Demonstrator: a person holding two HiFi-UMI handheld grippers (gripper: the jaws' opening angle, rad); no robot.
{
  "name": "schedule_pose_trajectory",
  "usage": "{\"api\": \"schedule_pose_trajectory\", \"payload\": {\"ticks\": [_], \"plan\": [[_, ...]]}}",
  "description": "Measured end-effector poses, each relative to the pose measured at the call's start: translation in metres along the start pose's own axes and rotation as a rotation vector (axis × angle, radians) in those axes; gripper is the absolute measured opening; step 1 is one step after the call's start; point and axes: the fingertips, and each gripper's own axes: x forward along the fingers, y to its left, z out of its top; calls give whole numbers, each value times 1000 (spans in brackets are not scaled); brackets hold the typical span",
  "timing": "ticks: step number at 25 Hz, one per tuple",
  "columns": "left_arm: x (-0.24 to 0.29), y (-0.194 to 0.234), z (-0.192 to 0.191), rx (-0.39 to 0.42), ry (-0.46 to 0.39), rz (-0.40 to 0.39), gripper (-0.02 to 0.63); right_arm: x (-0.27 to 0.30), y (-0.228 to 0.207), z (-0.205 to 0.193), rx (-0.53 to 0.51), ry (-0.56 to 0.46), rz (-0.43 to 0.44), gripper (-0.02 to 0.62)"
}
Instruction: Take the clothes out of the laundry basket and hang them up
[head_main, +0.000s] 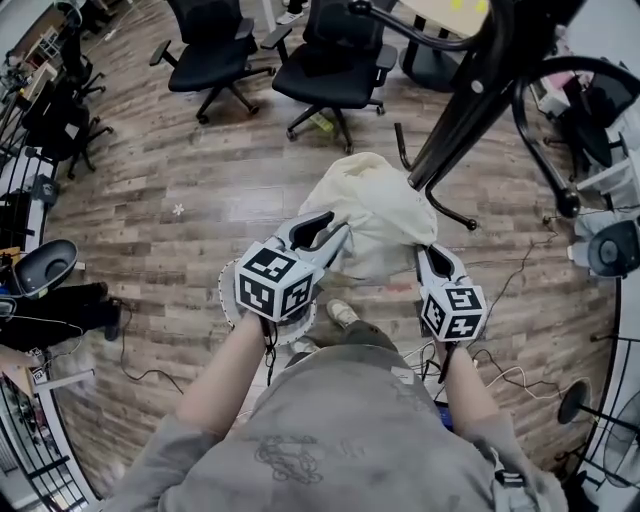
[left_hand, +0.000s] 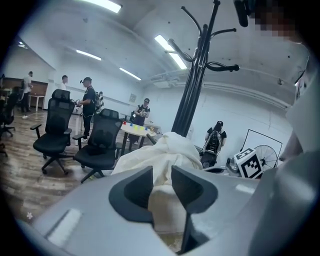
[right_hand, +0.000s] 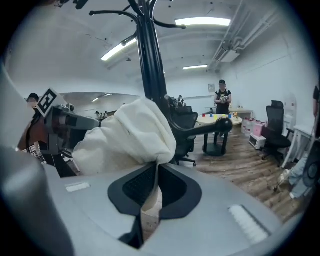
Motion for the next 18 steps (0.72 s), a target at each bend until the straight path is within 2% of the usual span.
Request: {"api": "schedule_pose_trajectory", "payload": {"ticks": [6, 10, 14, 18], "plan": [[-4, 4, -13, -28, -6, 18, 123, 34, 13, -32, 43, 30, 71, 49], [-5, 5, -12, -29, -10, 30, 124, 41, 19, -33, 76, 32, 115, 60], [-4, 4, -10, -17, -11, 39, 124, 33, 12, -32, 84, 34, 126, 194], [-11, 4, -10, -26, -35, 36, 132, 13, 5, -25, 9, 35, 142, 279]]}}
